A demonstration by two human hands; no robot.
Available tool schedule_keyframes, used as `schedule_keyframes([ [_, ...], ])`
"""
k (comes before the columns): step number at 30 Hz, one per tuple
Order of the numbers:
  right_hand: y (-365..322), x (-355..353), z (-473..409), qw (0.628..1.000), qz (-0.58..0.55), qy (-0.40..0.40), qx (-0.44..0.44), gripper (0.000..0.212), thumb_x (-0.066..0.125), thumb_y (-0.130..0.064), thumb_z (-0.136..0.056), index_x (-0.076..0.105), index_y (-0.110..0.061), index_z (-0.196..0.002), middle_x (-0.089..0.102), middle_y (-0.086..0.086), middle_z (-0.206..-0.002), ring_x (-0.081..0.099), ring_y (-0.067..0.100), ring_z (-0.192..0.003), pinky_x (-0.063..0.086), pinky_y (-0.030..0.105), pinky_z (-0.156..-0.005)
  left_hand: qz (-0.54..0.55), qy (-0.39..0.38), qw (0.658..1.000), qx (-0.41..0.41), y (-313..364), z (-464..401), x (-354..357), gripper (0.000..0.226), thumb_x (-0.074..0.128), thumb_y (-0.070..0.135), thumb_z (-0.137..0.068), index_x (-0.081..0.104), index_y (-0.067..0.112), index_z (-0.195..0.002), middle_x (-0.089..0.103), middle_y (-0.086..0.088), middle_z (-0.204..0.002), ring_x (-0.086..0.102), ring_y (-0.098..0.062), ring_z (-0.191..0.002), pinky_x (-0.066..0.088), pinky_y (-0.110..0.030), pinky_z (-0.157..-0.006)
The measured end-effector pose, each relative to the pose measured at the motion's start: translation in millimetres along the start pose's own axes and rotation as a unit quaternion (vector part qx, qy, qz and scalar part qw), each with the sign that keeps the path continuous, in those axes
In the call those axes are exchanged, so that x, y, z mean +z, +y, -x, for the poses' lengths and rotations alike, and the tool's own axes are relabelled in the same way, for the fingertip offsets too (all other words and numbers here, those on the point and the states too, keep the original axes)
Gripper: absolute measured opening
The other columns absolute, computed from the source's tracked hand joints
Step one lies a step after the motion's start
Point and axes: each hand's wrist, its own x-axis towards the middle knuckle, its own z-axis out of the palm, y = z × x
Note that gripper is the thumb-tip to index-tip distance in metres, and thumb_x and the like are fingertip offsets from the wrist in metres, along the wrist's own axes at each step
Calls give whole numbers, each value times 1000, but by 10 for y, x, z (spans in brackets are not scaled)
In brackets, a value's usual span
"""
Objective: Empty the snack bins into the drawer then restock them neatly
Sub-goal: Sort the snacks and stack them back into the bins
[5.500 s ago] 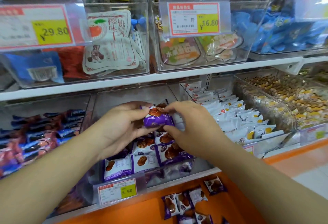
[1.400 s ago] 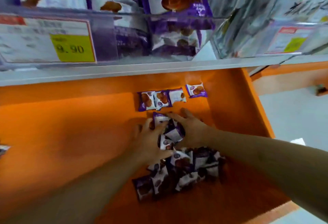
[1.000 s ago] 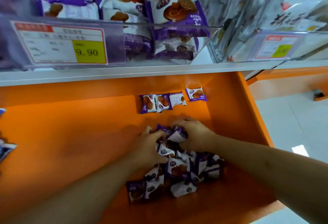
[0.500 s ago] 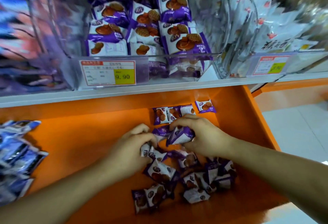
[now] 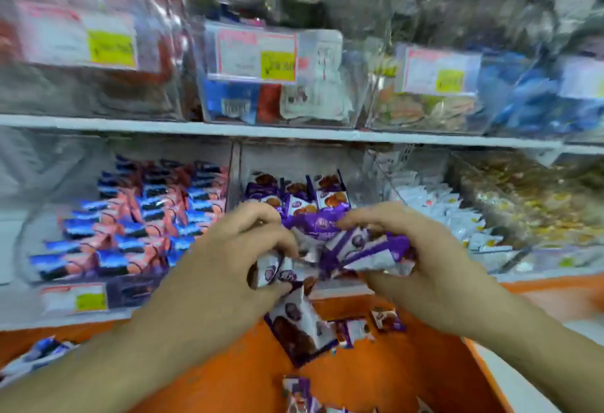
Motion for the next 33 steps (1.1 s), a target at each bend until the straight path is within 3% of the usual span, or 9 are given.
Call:
schedule_keyframes([
  [4, -168, 74, -313, 996, 31, 81, -29, 63, 74, -4, -71, 66, -43, -120, 67, -11, -109, 63, 1, -92, 45, 19, -81, -26, 56, 998, -6, -120, -500, -76, 36, 91, 22, -72, 63, 35, -91, 48, 21, -108, 50, 10, -99, 35, -4, -80],
  [8, -21, 306, -586, 997, 74, 34, 20, 67, 78, -12, -77, 62, -44, -133, 62, -6, -115, 62, 11, -100, 44, 19, -83, -43, 28, 996, -71, -460, -764, 143, 35, 87, 20, -74, 59, 33, -91, 46, 18, -103, 54, -3, -91, 44, -21, -80],
  [12, 41, 448, -592, 996, 88, 14, 18, 78, 76, -18, -86, 44, -44, -152, 57, -11, -141, 58, 10, -124, 47, 24, -104, -169, -20, 985, -38, -555, -795, 330, 32, 70, 19, -88, 59, 31, -116, 51, 11, -121, 50, -17, -115, 45, -35, -98],
  [15, 135, 435, -630, 994, 107, 27, 22, 72, 72, -17, -89, 41, -43, -148, 62, -17, -134, 65, 9, -113, 54, 28, -94, -231, -22, 973, -16, -571, -790, 380, 33, 60, 24, -97, 58, 31, -128, 53, 10, -130, 46, -19, -122, 35, -36, -102],
  [18, 161, 433, -559, 994, 107, 34, 17, 61, 73, -21, -92, 46, -39, -143, 64, -18, -134, 62, 3, -119, 53, 24, -97, -140, 3, 990, -33, -614, -760, 332, 24, 56, 28, -103, 60, 37, -124, 54, 18, -127, 46, -12, -123, 32, -34, -102],
  [21, 169, 452, -513, 994, 102, 26, 18, 60, 74, -23, -93, 45, -45, -141, 61, -20, -134, 59, 2, -121, 51, 35, -106, -32, 25, 999, -27, -527, -763, 263, 24, 56, 32, -103, 61, 39, -126, 55, 26, -125, 48, 0, -121, 37, -28, -103],
  [24, 155, 419, -527, 989, 137, 56, 11, 49, 74, -31, -94, 48, -43, -133, 64, -23, -124, 47, -11, -118, 27, 42, -123, 50, -13, 998, -28, -341, -767, 212, 27, 58, 44, -101, 61, 44, -128, 59, 31, -120, 53, 8, -116, 42, -12, -94],
  [29, -30, 393, -518, 996, 72, 19, 51, 42, 76, -23, -88, 52, -37, -120, 69, -8, -96, 66, 8, -81, 60, 37, -72, 129, -37, 991, -22, -101, -785, 210, 29, 71, 55, -90, 65, 50, -118, 69, 26, -105, 66, 2, -96, 56, -23, -77],
  [33, -126, 365, -453, 996, -40, 48, 58, 54, 90, -28, -81, 56, -36, -123, 68, -14, -104, 68, 1, -86, 57, 22, -73, 167, 31, 980, -102, -157, -852, 247, 5, 75, 38, -92, 72, 37, -97, 75, 21, -86, 71, 0, -83, 59, -34, -79],
])
